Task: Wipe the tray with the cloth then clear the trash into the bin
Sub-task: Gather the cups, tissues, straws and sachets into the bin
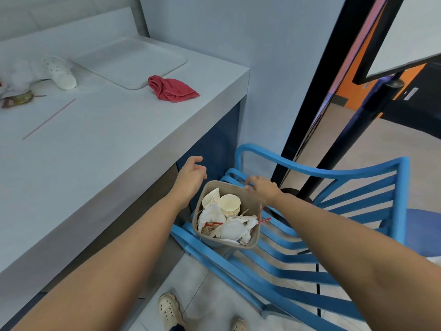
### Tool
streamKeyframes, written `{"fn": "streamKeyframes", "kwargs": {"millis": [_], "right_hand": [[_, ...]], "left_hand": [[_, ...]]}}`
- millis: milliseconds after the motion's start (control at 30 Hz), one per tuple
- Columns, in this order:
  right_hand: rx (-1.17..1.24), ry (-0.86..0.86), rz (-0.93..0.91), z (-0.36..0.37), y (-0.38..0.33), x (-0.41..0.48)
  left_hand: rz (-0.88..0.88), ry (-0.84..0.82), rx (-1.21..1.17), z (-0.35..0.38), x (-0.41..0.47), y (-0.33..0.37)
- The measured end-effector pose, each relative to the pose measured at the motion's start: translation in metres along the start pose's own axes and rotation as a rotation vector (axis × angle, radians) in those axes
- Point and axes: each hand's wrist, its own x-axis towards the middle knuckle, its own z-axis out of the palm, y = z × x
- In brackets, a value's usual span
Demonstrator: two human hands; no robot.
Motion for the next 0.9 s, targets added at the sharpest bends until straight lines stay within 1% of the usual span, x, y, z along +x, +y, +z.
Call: {"fn": "streamKeyframes", "kwargs": {"millis": [100,267,400,533,700,900], "right_hand": [[0.050,0.018,-0.089,-0.029,-0.026,0.008],[0.044,0.133,-0.333,-0.076,-0.096,0.017],[0.002,0.199,-0.502,-0.107,-0.164,0.023],[-0.001,0.213,-0.562,-0.118,-0.213,0.032],[-0.035,0.193,-0.642,-0.120,-0.280,0.054],[-0.078,0.146,-0.674,-0.106,-0.352,0.091]], "left_hand": [[0.088,0.078,-0.021,-0.009,0.004,0.011],[0.225,0.275,-0.039,-0.046,0.011,0.031],[0.259,0.396,-0.050,-0.093,0.019,0.039],[0.221,0.472,-0.001,-0.134,0.028,0.037],[0.170,0.538,0.068,-0.206,0.041,0.021],[0.072,0.643,0.165,-0.299,0.058,-0.011]]}}
